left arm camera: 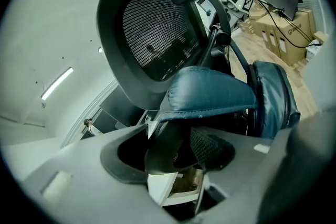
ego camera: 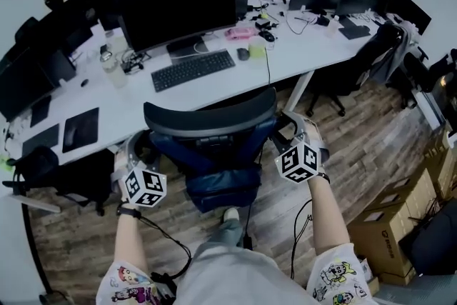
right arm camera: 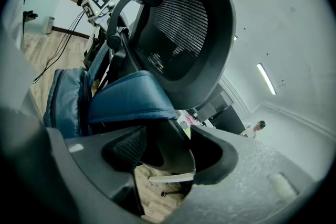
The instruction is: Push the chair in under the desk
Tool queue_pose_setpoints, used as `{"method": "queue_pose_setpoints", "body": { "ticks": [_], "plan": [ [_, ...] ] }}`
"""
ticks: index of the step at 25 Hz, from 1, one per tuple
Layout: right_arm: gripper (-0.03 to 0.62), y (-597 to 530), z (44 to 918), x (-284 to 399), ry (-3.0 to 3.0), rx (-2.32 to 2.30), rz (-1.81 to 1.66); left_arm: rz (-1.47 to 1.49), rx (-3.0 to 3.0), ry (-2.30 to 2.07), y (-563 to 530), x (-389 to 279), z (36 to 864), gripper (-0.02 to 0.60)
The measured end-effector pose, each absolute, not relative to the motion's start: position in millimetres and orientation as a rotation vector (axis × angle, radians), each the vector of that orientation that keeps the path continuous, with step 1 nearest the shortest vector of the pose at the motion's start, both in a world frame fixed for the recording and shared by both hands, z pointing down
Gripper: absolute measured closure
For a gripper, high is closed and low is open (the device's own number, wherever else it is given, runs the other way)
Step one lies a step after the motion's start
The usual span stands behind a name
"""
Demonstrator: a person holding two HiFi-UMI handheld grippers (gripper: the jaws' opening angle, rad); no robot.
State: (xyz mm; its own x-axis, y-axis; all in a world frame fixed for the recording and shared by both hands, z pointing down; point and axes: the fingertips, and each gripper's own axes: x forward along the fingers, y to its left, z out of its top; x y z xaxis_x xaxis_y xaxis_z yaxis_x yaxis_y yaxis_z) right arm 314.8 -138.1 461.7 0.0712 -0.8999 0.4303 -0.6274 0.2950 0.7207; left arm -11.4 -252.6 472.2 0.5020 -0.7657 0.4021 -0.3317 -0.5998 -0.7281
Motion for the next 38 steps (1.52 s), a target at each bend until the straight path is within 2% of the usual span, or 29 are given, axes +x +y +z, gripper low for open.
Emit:
{"method": "queue_pose_setpoints", "body": {
  "ticks": [19, 38],
  "plan": [
    [0.336, -220.5, 454.7, 385.8, -1.686, 1.388, -0.425, -0.969, -2.141, 0.964, -310.2, 51.1, 465.8, 0.327],
    [0.335, -277.4, 452.6, 438.9, -1.815, 1.269, -0.546, -1.030, -2.093, 1.169, -320.7, 95.7, 467.1, 0.327]
  ]
}}
